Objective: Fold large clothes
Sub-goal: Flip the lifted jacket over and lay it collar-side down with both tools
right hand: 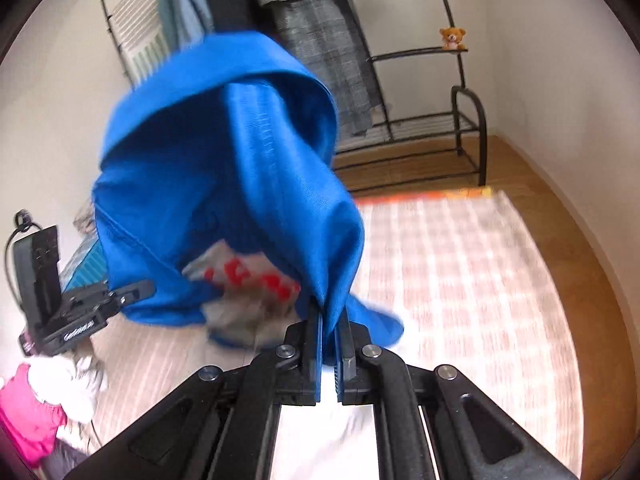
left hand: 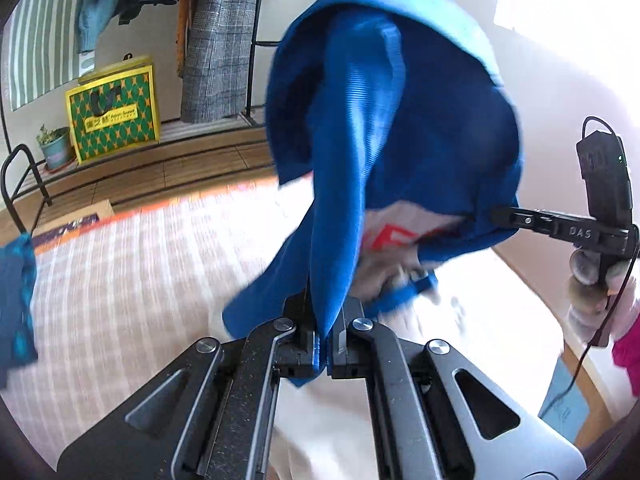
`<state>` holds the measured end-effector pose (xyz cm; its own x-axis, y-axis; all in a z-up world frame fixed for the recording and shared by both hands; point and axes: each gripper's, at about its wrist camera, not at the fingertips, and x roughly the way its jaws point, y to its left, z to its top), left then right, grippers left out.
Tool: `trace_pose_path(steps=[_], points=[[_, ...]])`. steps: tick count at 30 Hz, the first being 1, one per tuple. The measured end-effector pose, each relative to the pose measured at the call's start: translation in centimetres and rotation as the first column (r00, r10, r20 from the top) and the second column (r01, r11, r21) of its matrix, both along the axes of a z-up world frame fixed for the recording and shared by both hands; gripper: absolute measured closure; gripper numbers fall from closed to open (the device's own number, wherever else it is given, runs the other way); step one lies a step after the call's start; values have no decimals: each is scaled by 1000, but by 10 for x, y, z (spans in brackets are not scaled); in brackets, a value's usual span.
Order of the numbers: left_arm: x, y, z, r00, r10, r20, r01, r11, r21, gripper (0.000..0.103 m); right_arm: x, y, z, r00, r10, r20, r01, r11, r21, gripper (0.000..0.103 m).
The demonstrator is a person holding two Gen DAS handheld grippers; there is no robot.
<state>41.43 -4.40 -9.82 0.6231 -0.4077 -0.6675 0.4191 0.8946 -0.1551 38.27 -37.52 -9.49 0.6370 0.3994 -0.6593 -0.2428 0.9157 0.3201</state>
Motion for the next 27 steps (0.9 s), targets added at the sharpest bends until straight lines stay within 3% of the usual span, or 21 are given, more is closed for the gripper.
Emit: trace_pose_path(steps=[3,5,9,11,13,15,16,17,21,25,27], points=[[-42,7,-16,999,-27,-24,29,998,52,103,-48,-3,-9,999,33,-3,-33,997,-68,94],[-71,18,-31,997,-41,-64,45,997,66,103,-80,-6,-17,998,53,-13,-54,993,-108,69],[-117,47,-57,986,-32,-163,38,999,33,103,-128,-20,-36,996,71,-55,-78,988,-136,69],[-123,64,-65,976,6,-217,-13,999,-29,101,-137,-30,-46,996,43,-81,-50,995,-89,68],[-119,81,-69,956,46,-290,-85,989,-123,90,-138,-40,-53,994,16,-108,-17,1000,-4,63],[-111,97,-70,934,100,-344,-183,959,-217,58,-137,-48,-61,991,-6,-131,19,995,101,46],[-106,104,-71,922,117,-370,-226,937,-268,55,-135,-51,-66,990,-16,-142,36,989,142,38],[-101,107,-73,913,113,-392,-245,921,-304,54,-136,-51,-71,988,-24,-152,49,985,163,37],[-75,109,-85,887,147,-437,-307,896,-322,49,-118,-49,-95,976,-31,-217,84,967,242,37],[-49,114,-113,820,145,-554,-415,818,-399,48,-104,-49,-119,959,-7,-284,120,916,382,38],[-42,113,-122,809,122,-575,-425,797,-429,50,-100,-42,-126,957,13,-291,110,909,402,42]])
